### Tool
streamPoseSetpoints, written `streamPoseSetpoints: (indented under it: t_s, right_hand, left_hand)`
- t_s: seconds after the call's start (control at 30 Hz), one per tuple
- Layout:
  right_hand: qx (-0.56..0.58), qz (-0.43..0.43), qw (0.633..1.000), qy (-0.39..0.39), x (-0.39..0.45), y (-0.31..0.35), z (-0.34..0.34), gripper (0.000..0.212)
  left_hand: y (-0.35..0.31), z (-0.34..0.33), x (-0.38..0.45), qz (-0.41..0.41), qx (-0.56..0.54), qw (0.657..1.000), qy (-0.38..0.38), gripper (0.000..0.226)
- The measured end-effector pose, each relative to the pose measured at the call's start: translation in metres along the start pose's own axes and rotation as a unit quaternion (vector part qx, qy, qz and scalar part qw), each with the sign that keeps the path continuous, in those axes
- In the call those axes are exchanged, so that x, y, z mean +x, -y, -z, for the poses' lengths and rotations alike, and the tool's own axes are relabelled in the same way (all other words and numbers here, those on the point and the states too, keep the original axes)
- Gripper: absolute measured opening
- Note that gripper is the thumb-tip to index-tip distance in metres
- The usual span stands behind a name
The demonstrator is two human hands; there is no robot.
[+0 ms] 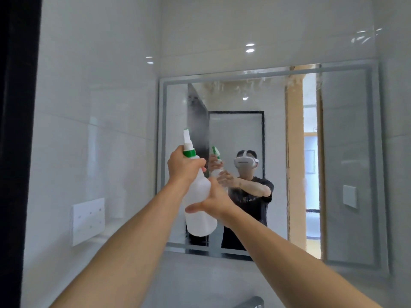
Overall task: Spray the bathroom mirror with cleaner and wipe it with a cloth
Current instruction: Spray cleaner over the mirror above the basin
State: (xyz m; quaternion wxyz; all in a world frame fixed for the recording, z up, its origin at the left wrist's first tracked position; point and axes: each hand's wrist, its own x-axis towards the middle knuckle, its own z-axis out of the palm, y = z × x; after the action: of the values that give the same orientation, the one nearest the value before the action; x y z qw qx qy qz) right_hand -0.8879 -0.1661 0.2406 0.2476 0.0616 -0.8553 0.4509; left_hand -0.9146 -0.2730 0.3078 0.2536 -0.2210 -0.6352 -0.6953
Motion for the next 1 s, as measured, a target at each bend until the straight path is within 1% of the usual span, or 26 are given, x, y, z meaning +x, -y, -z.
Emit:
streamPoseSetpoints:
  t_s: [0.1,0.2,0.27,0.43,0.6,0.67,0.77,1.0]
  right_hand:
    - [0.023,-0.003,1.000,-0.012,-0.005,-0.003,-0.001,0.082]
    - [0.031,-0.005,0.998,-0.046,-0.015,-0.009,0.014,0.081]
    - [0.024,-0.004,0.997,-0.078,-0.023,-0.014,0.032,0.083]
    - [-0.009,-0.033,0.987,-0.155,-0.052,-0.031,0.094,0.089]
    - [-0.048,-0.082,0.974,-0.207,-0.089,-0.052,0.147,0.083]
    - [-0.050,-0.099,0.967,-0.229,-0.104,-0.062,0.162,0.084]
    - [-0.038,-0.124,0.960,-0.250,-0.126,-0.079,0.179,0.083]
    - [-0.055,-0.179,0.952,-0.241,-0.155,-0.114,0.185,0.084]
  left_hand:
    - [0.001,-0.005,-0.002,-0.004,-0.003,1.000,0.026,0.030]
    - [-0.004,-0.023,-0.007,-0.018,-0.016,0.997,0.076,0.039]
    - [-0.012,-0.043,-0.014,-0.030,-0.020,0.994,0.102,0.044]
    - [-0.028,-0.107,-0.035,-0.044,-0.054,0.983,0.171,0.041]
    - [-0.041,-0.166,-0.069,-0.043,-0.080,0.966,0.243,0.043]
    - [-0.043,-0.187,-0.083,-0.029,-0.099,0.956,0.273,0.044]
    - [-0.042,-0.212,-0.106,-0.014,-0.098,0.952,0.289,0.043]
    - [-0.018,-0.233,-0.142,0.018,-0.094,0.949,0.302,0.038]
